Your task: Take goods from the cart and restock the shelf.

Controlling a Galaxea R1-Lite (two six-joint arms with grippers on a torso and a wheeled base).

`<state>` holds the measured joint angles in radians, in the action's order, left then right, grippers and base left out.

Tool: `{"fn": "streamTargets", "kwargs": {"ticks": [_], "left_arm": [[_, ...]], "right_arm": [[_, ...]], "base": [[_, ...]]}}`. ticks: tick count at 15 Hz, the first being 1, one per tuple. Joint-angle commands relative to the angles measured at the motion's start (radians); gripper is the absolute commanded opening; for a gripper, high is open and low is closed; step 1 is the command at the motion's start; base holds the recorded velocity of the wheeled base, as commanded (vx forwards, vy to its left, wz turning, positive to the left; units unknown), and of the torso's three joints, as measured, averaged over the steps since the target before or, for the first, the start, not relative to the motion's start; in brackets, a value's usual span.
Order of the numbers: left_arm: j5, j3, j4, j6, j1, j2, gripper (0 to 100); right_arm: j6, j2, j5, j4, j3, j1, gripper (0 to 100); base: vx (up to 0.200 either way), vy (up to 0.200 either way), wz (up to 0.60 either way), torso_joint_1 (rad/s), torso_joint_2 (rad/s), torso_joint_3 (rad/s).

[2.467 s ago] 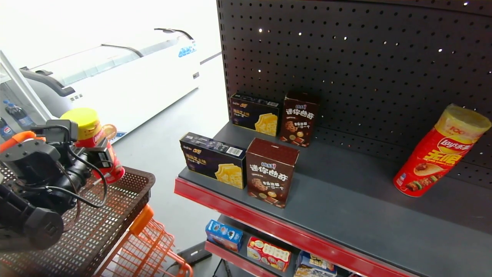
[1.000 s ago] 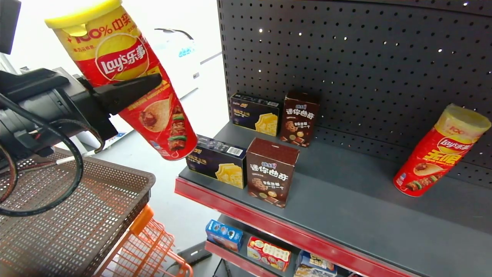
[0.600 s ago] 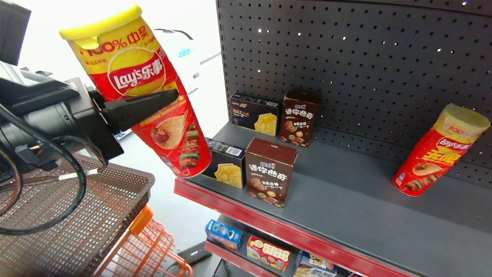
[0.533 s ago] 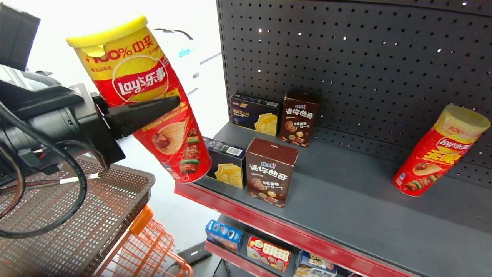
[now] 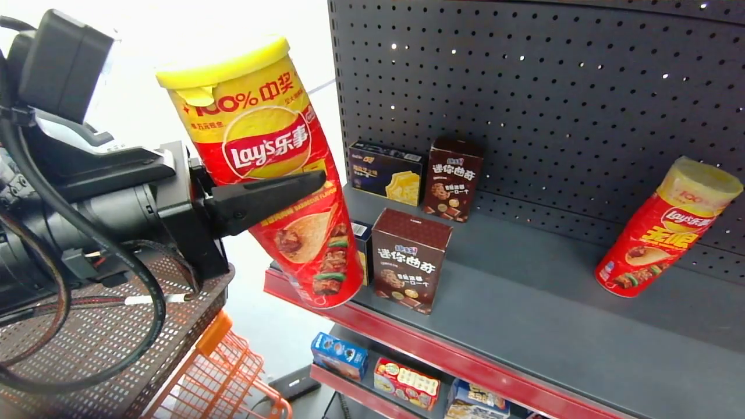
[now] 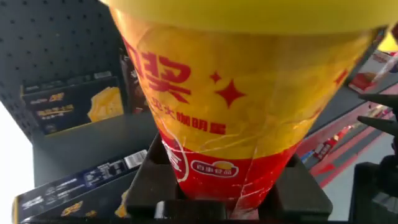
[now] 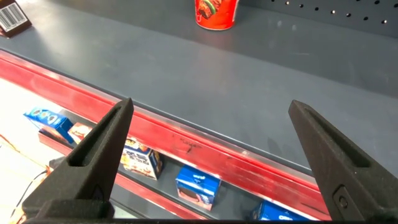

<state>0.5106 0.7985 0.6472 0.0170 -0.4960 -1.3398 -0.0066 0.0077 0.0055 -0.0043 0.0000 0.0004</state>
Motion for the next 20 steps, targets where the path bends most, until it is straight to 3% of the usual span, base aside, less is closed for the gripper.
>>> {"fn": "streamTargets", "kwargs": {"ticks": [1, 3, 5, 9, 16, 20], "left_arm": [[-0.001, 0.01, -0.001, 0.001, -0.05, -0.018, 0], [0.0, 0.042, -0.001, 0.001, -0.075, -0.036, 0], [0.0, 0.116, -0.001, 0.003, -0.135, -0.076, 0], [0.0, 0.183, 0.005, 0.044, -0.227, -0.124, 0], [0.003, 0.18, 0.006, 0.044, -0.237, -0.137, 0], [0.0, 0.177, 0.005, 0.046, -0.222, -0.134, 0]], "right_arm": [[-0.001, 0.002, 0.001, -0.002, 0.0, 0.001, 100], [-0.004, 0.002, 0.001, -0.002, 0.0, 0.0, 100], [0.004, 0.0, -0.001, -0.002, 0.0, 0.0, 100], [0.004, 0.002, -0.001, 0.0, 0.0, 0.001, 100], [0.005, 0.0, -0.001, 0.0, 0.0, 0.001, 100], [0.005, 0.0, -0.001, 0.0, 0.0, 0.0, 100]], "base": [[0.0, 0.0, 0.0, 0.0, 0.0, 0.0], [0.0, 0.0, 0.0, 0.0, 0.0, 0.0], [0.0, 0.0, 0.0, 0.0, 0.0, 0.0], [0.0, 0.0, -0.6, 0.001, 0.0, 0.004], [0.0, 0.0, -0.6, 0.004, 0.01, 0.003], [0.0, 0.0, 0.0, 0.0, 0.0, 0.0]]}}
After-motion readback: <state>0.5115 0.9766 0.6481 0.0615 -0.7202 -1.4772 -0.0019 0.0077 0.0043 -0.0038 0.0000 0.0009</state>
